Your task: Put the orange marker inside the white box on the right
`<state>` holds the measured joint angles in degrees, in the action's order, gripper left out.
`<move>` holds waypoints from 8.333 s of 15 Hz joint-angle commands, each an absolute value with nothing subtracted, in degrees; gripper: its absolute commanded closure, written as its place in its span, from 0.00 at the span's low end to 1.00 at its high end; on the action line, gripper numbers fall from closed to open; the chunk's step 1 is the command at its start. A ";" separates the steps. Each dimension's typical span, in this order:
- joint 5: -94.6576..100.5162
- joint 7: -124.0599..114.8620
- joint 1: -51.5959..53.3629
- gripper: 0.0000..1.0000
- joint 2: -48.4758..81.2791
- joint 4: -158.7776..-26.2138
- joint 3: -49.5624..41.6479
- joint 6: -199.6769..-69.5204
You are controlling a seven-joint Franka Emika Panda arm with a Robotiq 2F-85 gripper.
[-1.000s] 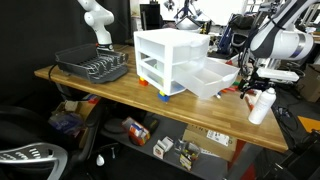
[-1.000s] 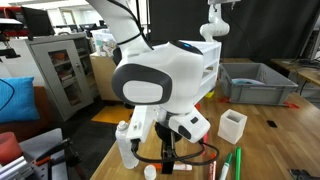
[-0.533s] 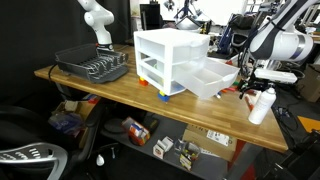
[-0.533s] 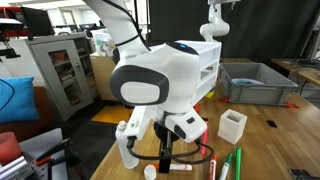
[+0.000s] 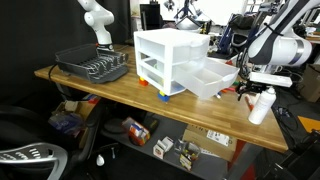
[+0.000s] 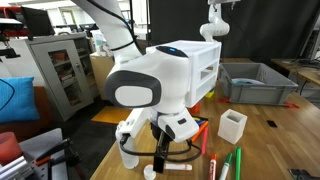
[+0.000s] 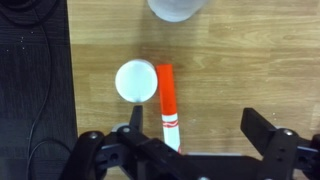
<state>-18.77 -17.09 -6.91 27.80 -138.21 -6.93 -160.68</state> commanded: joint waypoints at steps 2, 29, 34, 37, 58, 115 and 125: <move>-17.70 -20.95 -4.06 0.00 28.20 -139.84 -9.03 -166.06; -13.58 -23.82 3.04 0.07 26.12 -144.75 -13.77 -168.09; -14.13 -24.44 3.03 0.48 26.18 -144.61 -13.49 -168.05; -14.17 -24.84 3.16 0.69 26.24 -144.52 -13.46 -168.01; -21.24 -22.48 -5.86 0.96 14.80 -142.63 -8.59 -163.54; -78.38 -3.86 -20.44 0.96 43.22 -96.17 -9.04 -111.55; -81.81 -10.86 -22.13 0.96 48.65 -94.67 -9.27 -108.00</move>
<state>-79.95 -7.76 -21.36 46.80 -96.31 -8.97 -109.94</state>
